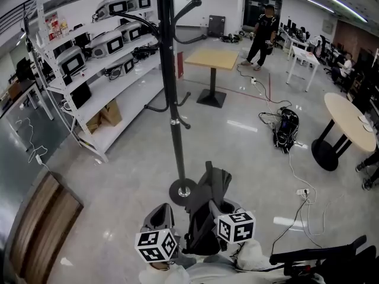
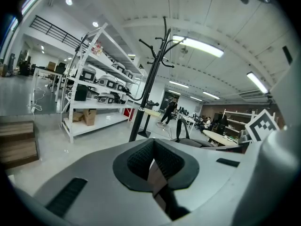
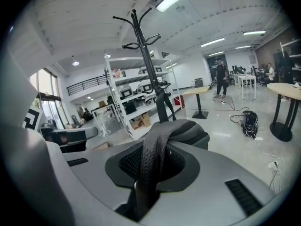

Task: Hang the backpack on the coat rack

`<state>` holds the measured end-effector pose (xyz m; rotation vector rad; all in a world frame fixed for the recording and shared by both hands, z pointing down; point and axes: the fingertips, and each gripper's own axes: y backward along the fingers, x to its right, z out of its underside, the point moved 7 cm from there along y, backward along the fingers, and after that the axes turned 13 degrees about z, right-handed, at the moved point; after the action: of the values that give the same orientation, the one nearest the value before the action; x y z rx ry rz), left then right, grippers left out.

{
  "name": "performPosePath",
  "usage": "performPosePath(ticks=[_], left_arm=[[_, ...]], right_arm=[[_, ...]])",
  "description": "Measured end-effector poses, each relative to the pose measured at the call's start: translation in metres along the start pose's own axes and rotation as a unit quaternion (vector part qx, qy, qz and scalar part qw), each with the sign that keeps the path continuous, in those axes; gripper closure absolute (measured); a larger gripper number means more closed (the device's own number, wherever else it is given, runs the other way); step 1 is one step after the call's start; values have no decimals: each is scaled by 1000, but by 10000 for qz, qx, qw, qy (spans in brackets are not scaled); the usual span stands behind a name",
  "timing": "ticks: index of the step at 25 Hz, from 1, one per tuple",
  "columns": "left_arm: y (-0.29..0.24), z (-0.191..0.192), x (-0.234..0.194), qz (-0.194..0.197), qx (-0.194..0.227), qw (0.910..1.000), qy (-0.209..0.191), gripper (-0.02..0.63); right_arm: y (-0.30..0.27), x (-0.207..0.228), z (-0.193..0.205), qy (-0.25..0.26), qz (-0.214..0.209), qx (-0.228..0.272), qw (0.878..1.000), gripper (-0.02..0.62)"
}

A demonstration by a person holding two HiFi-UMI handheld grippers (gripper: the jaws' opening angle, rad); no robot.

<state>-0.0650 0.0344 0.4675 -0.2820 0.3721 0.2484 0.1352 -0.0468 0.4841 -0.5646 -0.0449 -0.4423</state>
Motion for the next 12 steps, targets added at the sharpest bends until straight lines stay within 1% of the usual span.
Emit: performPosePath(ticks=[6,12], left_arm=[[-33,-16,-23,326,-75,9994,-73,603],[-56,-32,-52,452,-191,9988,-73,603]], right_arm=[[-30,-2,-13,-132,205,-24,9997,528],[-58,-7,-27,-217,417,-1,9989,528]])
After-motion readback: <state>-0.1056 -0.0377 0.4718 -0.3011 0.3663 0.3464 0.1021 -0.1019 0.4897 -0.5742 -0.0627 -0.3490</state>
